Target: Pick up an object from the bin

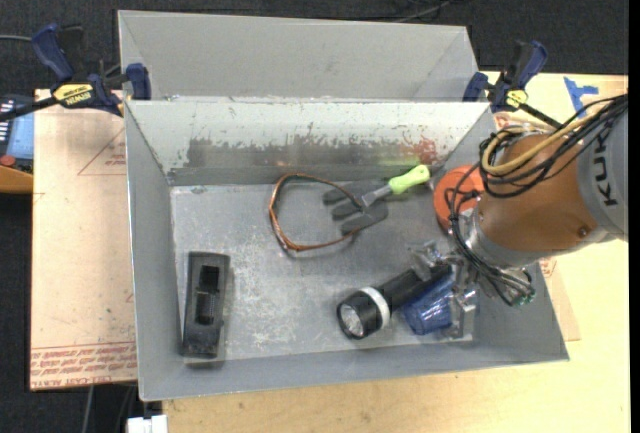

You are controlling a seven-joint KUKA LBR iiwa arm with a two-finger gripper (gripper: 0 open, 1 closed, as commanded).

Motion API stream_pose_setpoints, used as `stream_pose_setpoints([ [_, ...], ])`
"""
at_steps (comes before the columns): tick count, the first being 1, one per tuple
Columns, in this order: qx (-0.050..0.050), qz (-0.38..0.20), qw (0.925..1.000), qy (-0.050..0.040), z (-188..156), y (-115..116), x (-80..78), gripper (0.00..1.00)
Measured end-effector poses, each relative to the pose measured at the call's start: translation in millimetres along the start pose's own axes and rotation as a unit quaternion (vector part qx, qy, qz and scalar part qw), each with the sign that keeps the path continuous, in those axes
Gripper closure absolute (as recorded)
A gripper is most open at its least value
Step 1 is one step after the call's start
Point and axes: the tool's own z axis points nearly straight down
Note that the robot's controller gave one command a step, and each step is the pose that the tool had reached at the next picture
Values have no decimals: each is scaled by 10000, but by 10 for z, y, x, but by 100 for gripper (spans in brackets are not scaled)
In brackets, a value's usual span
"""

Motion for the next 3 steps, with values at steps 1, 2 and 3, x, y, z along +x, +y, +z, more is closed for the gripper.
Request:
stream_pose_setpoints([
  [1,-31,363,9993,9,33,32,12,0],
  [2,-41,740,9972,54,-889,3,9,0],
  [3,-47,949,9955,21,-200,102,14,0],
])
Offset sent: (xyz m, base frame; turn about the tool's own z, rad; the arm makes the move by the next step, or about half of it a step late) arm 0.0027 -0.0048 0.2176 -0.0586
